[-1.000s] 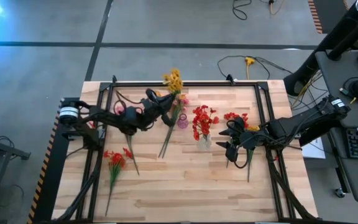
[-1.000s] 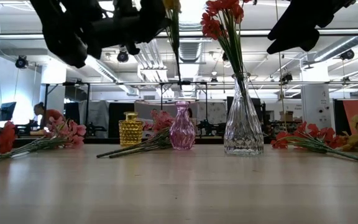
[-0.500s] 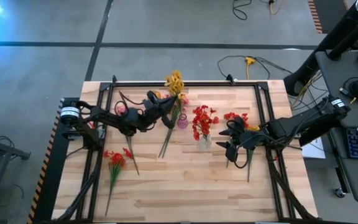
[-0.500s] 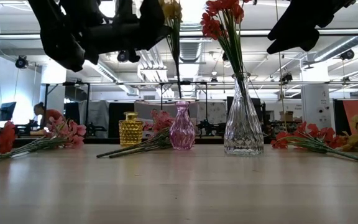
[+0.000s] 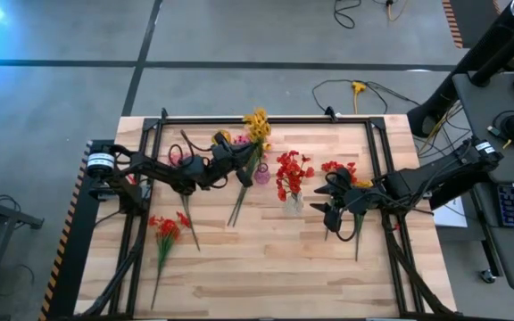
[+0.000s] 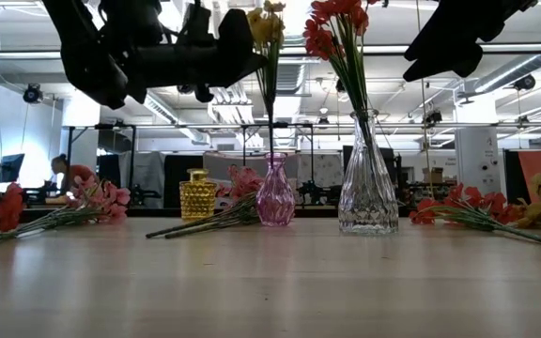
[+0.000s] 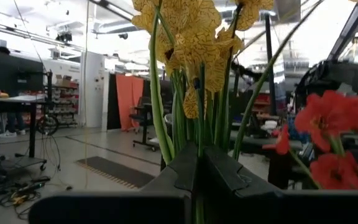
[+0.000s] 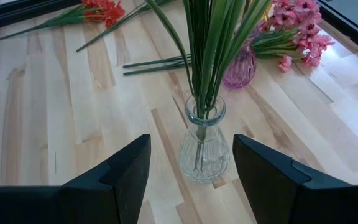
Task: Sort flowers into vase by color
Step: Put the left yellow flowers into the violet vase, then put the left pink flowers into the yellow vase
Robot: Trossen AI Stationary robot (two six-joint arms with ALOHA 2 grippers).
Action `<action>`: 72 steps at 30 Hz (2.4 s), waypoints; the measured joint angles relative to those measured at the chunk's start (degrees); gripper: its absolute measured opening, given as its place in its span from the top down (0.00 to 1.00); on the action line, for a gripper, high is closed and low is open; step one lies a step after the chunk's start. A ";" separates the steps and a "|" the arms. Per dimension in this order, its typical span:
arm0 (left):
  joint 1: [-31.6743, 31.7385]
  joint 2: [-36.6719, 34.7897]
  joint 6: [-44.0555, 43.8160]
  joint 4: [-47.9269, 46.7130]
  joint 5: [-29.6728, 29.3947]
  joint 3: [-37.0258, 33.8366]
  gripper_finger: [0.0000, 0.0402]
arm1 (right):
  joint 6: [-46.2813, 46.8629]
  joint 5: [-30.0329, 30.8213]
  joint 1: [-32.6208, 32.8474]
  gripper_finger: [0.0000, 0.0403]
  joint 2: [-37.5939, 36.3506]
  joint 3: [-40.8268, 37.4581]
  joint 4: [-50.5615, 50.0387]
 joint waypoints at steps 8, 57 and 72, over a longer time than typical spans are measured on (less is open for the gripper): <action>-0.02 0.00 0.00 -2.25 -0.03 0.46 1.00 | -0.02 0.02 0.00 0.45 0.00 0.00 0.00; -0.46 -1.56 1.57 -12.88 -0.20 0.48 0.41 | 0.01 0.33 0.00 0.45 0.00 0.00 -0.02; -2.09 -23.66 -3.86 -52.56 -0.28 0.48 0.41 | 3.69 0.26 0.00 0.45 0.00 0.00 -1.10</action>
